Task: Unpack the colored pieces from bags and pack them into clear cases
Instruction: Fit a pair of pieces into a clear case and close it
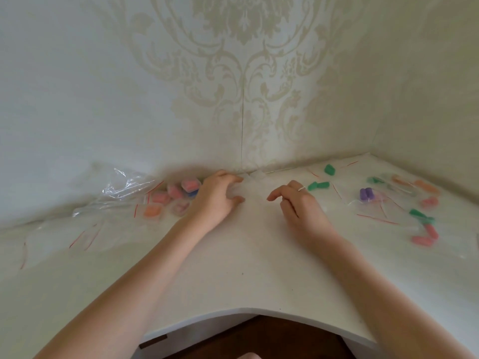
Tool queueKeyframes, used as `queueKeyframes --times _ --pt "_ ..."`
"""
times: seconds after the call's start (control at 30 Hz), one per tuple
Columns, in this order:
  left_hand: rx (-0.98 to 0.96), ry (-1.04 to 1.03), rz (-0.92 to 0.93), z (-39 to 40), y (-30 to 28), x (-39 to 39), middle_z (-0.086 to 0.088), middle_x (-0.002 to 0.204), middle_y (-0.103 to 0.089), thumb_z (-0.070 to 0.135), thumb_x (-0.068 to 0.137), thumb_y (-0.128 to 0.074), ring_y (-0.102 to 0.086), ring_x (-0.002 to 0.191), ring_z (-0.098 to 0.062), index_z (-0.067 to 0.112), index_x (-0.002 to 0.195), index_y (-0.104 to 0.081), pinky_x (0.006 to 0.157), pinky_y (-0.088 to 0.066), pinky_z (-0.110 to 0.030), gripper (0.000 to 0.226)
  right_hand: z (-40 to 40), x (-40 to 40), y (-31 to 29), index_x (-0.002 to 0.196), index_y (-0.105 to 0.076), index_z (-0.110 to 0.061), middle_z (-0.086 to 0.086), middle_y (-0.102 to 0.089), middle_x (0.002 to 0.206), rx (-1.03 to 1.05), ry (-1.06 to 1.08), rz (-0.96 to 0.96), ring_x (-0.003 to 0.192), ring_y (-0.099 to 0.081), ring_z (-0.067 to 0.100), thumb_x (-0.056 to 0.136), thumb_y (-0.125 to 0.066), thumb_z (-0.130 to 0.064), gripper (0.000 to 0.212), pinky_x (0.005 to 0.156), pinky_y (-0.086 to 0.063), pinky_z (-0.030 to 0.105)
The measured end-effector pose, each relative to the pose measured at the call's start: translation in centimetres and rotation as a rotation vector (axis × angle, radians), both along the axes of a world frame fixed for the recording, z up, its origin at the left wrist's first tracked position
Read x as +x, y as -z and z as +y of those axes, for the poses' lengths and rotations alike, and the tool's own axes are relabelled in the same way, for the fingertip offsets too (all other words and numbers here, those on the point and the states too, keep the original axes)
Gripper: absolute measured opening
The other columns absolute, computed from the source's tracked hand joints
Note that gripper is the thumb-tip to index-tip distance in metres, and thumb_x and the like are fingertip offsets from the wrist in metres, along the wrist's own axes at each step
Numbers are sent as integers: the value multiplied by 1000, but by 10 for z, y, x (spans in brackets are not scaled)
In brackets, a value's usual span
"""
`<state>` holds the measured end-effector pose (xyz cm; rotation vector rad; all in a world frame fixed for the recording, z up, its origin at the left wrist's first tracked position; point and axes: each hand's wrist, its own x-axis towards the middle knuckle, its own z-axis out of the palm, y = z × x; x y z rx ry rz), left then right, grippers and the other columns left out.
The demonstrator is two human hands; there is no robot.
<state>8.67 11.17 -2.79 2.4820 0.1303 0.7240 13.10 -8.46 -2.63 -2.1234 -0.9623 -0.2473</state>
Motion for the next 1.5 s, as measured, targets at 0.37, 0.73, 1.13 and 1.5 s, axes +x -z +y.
queueKeyframes --times 0.37,0.73,1.13,1.5 --pt "-54 194 -213 -36 0 -8 -5 110 -67 17 73 -80 -64 96 -21 10 98 -65 86 -53 -42 30 2 -3 -3 95 -65 -17 -12 -38 74 38 118 -6 66 -42 2 91 -59 -28 13 57 -30 14" --pt "206 238 -408 -45 1 -8 -7 104 -68 1 69 -72 -54 104 -14 4 88 -65 81 -42 -21 21 8 -8 -5 80 -63 -18 -3 -41 70 62 230 89 61 -38 9 73 -66 -55 37 54 -29 20" --pt "-21 273 -212 -43 0 -9 -5 102 -68 12 86 -67 -62 72 -18 14 117 -64 72 -53 -33 31 -1 -15 -19 77 -69 -32 -22 -54 55 246 -34 392 58 -47 -3 94 -52 -18 28 56 -34 9" --pt "-748 301 27 -53 -17 -17 -3 105 -69 -2 86 -52 -67 93 -14 10 121 -59 75 -55 -22 38 -2 -9 -15 100 -68 -25 -11 -32 62 303 111 223 54 -32 4 79 -74 -25 21 54 -29 11"
